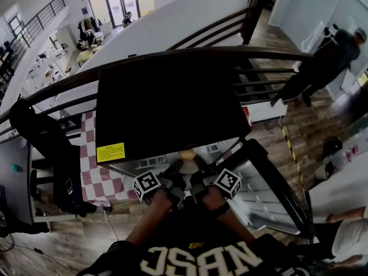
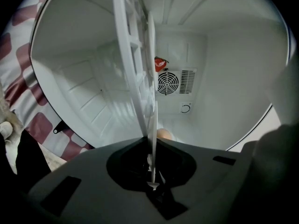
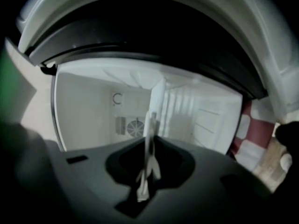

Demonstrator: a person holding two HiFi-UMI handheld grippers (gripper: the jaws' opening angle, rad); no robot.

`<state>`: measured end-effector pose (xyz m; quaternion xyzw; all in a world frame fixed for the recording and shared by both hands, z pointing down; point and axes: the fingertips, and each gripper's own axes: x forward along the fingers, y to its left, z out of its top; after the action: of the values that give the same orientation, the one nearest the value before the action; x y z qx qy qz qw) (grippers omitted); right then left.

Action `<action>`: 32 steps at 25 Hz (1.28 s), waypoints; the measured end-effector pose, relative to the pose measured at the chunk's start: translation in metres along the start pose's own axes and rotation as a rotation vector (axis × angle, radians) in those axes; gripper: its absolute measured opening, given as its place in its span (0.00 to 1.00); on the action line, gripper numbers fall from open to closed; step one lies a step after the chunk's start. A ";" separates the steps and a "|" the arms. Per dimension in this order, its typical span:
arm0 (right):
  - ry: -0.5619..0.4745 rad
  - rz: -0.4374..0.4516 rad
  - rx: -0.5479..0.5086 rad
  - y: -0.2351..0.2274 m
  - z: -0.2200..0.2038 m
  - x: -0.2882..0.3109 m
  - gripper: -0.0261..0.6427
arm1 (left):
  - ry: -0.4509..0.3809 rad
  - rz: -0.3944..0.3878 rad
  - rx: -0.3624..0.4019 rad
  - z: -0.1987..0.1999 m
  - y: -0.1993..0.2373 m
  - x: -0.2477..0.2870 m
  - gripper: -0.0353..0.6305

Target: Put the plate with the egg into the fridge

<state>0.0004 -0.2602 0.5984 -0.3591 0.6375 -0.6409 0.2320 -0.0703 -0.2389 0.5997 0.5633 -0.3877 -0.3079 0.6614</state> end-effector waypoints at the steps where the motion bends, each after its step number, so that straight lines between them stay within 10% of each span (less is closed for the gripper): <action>1: -0.005 0.012 0.002 -0.001 0.000 0.000 0.11 | 0.002 -0.001 0.002 0.000 0.001 0.000 0.11; 11: -0.015 0.061 -0.086 0.007 0.004 -0.004 0.20 | 0.006 -0.047 0.012 -0.001 -0.006 -0.001 0.12; 21: -0.001 0.090 -0.151 0.013 -0.002 -0.013 0.37 | 0.034 -0.081 0.078 -0.005 -0.017 -0.010 0.34; 32: -0.050 0.043 -0.221 0.018 -0.002 -0.040 0.38 | 0.024 -0.051 0.244 -0.005 -0.017 -0.032 0.35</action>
<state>0.0208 -0.2302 0.5745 -0.3845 0.7059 -0.5525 0.2205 -0.0822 -0.2124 0.5772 0.6528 -0.4000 -0.2686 0.5845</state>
